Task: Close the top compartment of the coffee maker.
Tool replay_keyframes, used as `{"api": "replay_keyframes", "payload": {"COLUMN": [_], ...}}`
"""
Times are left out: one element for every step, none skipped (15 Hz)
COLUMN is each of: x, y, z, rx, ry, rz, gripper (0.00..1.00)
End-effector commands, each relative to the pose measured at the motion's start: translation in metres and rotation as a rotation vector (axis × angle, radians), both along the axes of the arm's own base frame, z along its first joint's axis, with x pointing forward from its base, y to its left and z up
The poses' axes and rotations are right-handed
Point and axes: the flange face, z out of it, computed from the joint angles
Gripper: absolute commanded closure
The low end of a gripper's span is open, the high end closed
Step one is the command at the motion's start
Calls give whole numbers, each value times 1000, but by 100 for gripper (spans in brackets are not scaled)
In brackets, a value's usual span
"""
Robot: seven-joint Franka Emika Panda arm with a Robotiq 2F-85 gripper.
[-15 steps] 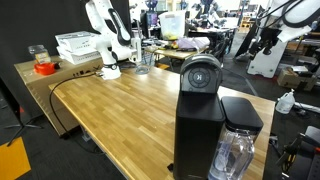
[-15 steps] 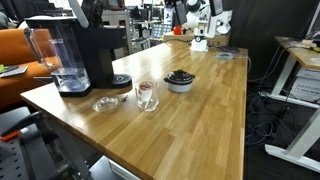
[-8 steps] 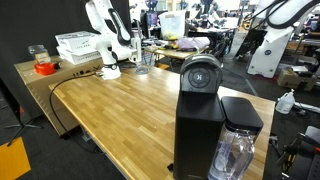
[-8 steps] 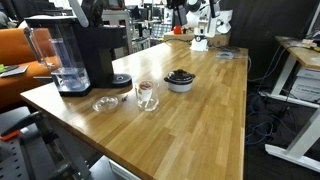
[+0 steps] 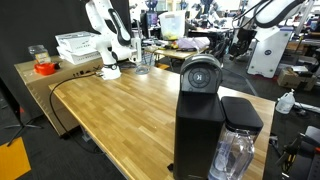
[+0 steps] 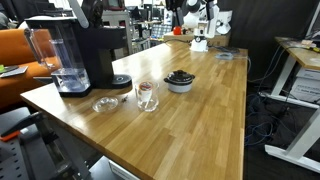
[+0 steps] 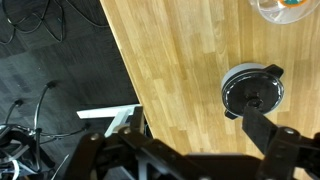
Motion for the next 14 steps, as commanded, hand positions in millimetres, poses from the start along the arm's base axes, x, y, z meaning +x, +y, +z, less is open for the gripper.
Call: {"api": "replay_keyframes", "payload": {"x": [0,0,1,1,1,2,4,5,7,9,12,15,17,20], "y": [-1,0,0,2,7,14,23,33,43,53,62,69,76,82], "z": [1,1,1,0,-1,-2,-3,-4,-4,-5,-5,-5,-5,-4], "rx": [1,1,10,22,38,56,67,77,80,68,59,50,45,35], "ry": [1,1,-3,1,6,20,33,46,64,89,113,132,147,159], "rz": [0,0,-3,4,23,59,104,149,199,246,290,327,359,390], "gripper": [0,0,0,0,0,0,0,0,0,0,0,0,0,0]}}
